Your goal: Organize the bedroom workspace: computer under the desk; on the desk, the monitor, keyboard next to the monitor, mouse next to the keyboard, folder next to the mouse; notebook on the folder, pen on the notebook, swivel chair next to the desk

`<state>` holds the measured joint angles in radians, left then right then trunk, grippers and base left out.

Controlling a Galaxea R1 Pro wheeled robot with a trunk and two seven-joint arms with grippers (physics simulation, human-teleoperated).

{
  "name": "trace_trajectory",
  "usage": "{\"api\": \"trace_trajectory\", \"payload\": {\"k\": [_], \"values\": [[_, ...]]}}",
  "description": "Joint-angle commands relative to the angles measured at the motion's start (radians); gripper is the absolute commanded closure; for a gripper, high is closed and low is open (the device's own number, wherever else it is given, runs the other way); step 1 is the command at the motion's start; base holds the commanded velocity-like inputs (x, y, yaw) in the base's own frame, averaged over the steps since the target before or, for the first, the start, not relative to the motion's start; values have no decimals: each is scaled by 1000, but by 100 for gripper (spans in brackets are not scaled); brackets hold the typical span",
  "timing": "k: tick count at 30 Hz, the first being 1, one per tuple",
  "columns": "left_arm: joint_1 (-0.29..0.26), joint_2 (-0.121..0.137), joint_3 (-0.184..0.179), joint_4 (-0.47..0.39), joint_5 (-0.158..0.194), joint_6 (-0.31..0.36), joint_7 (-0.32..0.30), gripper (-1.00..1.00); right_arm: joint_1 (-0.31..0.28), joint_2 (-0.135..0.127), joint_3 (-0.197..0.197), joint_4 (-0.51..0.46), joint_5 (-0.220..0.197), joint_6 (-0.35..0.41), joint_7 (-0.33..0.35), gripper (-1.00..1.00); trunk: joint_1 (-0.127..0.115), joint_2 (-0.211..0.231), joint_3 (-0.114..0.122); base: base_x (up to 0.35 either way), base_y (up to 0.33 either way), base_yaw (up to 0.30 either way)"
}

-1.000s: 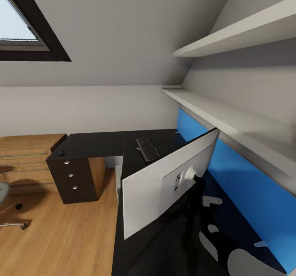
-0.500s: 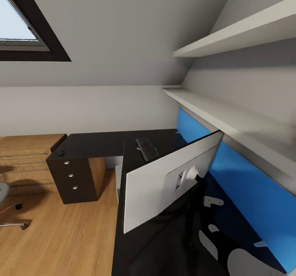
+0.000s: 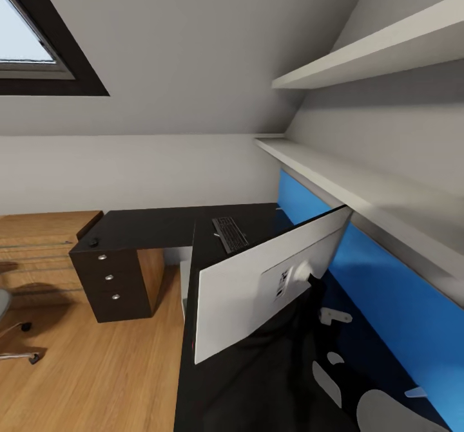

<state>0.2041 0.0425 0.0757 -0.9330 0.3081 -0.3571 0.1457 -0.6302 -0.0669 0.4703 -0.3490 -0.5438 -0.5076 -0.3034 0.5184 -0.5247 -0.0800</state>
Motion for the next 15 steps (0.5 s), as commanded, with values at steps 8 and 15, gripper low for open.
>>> {"api": "trace_trajectory", "payload": {"k": [8, 15], "values": [[0, 0, -2, -1, 5, -2, 4, -100, 0, -1, 1, 2, -26, 49, -7, 100, 1, -1, -2, 1, -39, 0], [0, 0, -2, -1, 5, -2, 5, -100, 0, 0, 2, 2, -25, 49, -7, 100, 1, -1, -2, 0, -8, 0]]}}
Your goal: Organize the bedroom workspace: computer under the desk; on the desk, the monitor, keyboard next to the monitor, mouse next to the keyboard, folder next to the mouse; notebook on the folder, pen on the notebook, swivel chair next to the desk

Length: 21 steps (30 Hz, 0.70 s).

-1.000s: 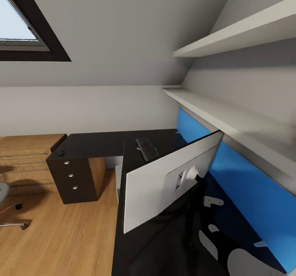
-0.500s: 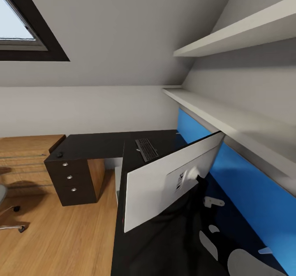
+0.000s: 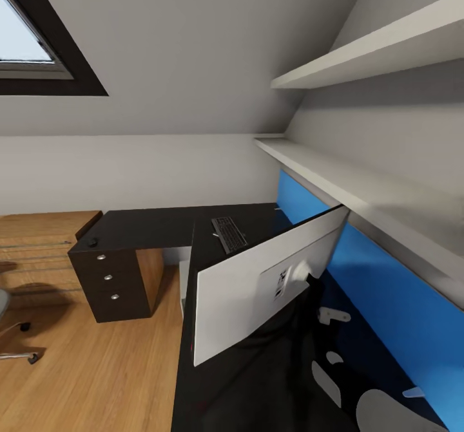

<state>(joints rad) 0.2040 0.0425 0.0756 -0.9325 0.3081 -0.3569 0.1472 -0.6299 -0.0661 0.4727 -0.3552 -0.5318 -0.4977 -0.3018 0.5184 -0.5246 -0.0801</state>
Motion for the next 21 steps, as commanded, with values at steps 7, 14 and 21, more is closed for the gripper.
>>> {"api": "trace_trajectory", "payload": {"k": [7, 14, 21], "values": [[0, 0, -2, -1, 5, -2, 3, -100, -1, 5, 0, 8, -36, 46, -12, 100, 1, -1, -2, 16, -4, 0], [0, 0, -2, 0, 5, -2, 3, -100, -1, 5, 0, 7, -36, 73, -13, 100, 1, -1, -2, 101, -35, 0], [0, 0, -2, 0, 5, -2, 3, -100, -1, 5, 0, 7, -36, 74, -13, 100, 1, -1, -2, 9, -3, 0]]}}
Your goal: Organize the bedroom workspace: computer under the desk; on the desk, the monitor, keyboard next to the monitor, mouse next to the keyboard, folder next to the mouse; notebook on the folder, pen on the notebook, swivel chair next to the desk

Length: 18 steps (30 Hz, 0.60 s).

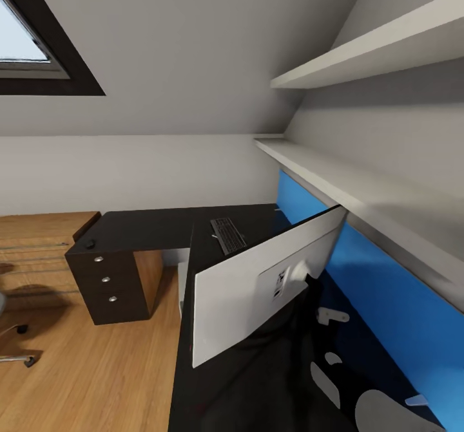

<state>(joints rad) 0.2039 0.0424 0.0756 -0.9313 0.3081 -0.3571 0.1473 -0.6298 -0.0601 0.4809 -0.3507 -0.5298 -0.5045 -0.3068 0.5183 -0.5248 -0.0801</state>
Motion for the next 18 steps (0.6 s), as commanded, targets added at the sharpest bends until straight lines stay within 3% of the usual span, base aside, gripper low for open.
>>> {"api": "trace_trajectory", "payload": {"k": [1, 18], "values": [[0, 0, -2, -1, 5, -2, 3, -100, -1, -1, -8, 3, -38, 81, -8, 100, 1, -1, -2, 68, -45, 0], [0, -1, -2, 0, 5, -2, 3, -100, -1, -1, -5, 3, -36, 78, -3, 100, 1, -1, -2, 36, -29, 0]]}}
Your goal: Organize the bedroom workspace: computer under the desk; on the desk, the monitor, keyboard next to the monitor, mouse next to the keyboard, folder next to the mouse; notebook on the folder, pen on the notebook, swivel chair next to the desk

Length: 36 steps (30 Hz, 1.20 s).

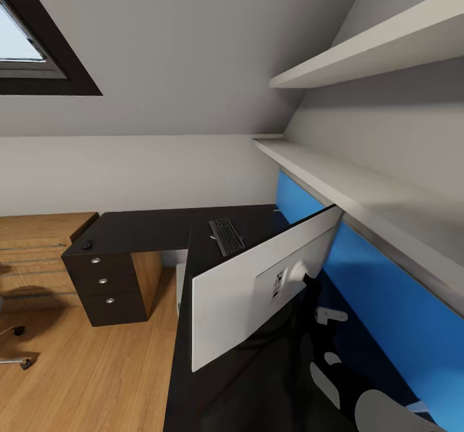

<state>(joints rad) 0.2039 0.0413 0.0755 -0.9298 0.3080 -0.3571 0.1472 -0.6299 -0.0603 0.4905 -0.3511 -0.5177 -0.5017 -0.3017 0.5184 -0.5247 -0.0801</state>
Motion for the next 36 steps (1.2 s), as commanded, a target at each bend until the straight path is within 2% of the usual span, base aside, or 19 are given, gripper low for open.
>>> {"api": "trace_trajectory", "payload": {"k": [1, 36], "values": [[0, 0, -2, -1, 5, -2, 3, -100, -1, -1, -15, 3, -48, 75, -8, 100, 1, -1, -2, 5, -5, 0], [0, 1, -2, -1, 5, -2, 3, -100, -1, -1, -4, 3, -44, 69, -6, 100, 1, -1, -2, 15, -16, 0]]}}
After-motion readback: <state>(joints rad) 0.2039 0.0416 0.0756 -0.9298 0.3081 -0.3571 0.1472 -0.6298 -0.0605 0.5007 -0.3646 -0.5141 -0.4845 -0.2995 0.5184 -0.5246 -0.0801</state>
